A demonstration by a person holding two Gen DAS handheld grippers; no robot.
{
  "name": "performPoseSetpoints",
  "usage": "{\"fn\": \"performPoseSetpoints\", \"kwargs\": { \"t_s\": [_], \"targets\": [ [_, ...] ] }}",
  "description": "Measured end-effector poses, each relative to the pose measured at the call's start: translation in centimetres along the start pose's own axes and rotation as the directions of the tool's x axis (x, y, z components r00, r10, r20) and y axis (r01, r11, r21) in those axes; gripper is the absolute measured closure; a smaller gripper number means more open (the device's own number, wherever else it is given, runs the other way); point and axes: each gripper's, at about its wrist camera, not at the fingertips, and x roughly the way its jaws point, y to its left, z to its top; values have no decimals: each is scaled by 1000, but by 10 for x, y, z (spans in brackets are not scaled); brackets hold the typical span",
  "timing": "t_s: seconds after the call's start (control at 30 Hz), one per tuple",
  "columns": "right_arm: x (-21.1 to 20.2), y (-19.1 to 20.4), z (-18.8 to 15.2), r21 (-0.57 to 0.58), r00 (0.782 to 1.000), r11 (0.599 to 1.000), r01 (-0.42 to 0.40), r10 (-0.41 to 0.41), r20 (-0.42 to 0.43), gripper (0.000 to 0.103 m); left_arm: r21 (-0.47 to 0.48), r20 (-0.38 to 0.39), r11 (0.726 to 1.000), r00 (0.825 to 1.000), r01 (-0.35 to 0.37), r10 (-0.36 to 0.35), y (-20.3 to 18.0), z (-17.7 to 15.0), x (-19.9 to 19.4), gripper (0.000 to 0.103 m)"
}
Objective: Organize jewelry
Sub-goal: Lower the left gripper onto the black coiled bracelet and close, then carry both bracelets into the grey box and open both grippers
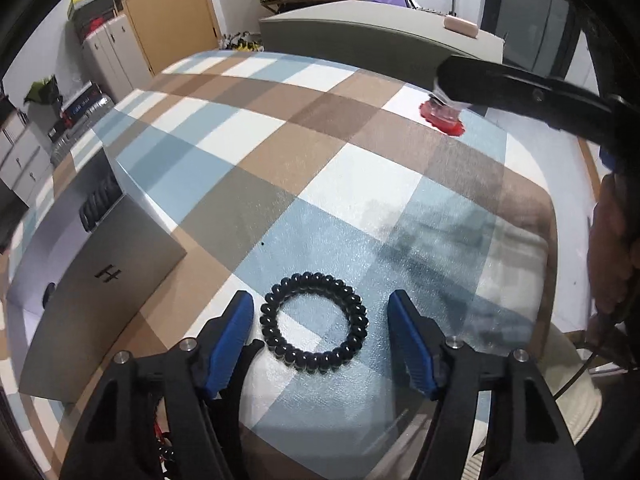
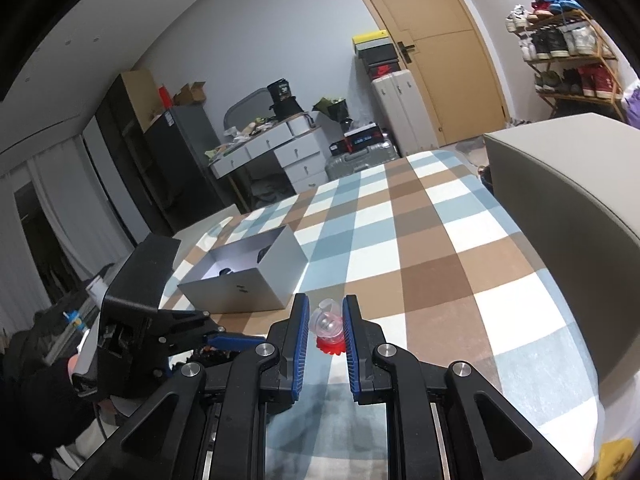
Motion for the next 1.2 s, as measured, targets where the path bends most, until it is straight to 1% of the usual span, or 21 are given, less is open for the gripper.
{"fn": "performPoseSetpoints", "kwargs": {
  "t_s": [0.07,0.13,0.3,0.37,0.5,0.6,0.77,0.87,0.97,1.03,1.13,1.2],
  "targets": [
    [-1,-1,-2,3,1000,1000,-2,2,3,87,-33,-15,999,999,42,-42,5,1,2,41],
    [-2,-1,-3,0,1000,1000,0,0,6,87,-37,-9,999,999,36,-37,4,1,0,53],
    [-2,-2,-3,5,1000,1000,-2,2,5,87,-17,-7,999,999,49,-49,-2,0,-4,71],
    [-2,-1,-4,4,1000,1000,-5,5,5,87,-7,-2,999,999,39,-39,-5,0,-5,72],
    [-2,0,-3,-3,1000,1000,-2,2,4,87,-29,8,999,999,42,-42,-3,-2,-8,73],
    [-2,1,-3,-1,1000,1000,-3,3,3,87,-43,33,999,999,23,-21,-2,-2,-15,73],
    [-1,3,0,-2,1000,1000,-4,4,-1,87,-51,89,998,996,23,-19,0,-3,-32,73],
    [0,5,2,2,1000,1000,-3,3,-5,87,-78,120,997,993,16,-6,5,-4,-41,73],
    [0,11,6,-5,1000,1000,-12,12,-2,86,-128,156,991,988,32,-12,15,-6,-52,73],
    [2,18,9,-22,1000,1000,-19,19,-5,86,-150,186,989,982,-4,32,21,-8,-62,73],
    [10,28,18,-41,999,998,-44,43,-9,86,-180,222,984,974,-12,53,30,-11,-76,73],
    [15,36,25,-50,998,996,-70,69,-10,86,-207,255,978,963,-30,84,39,-14,-88,73]
  ]
}}
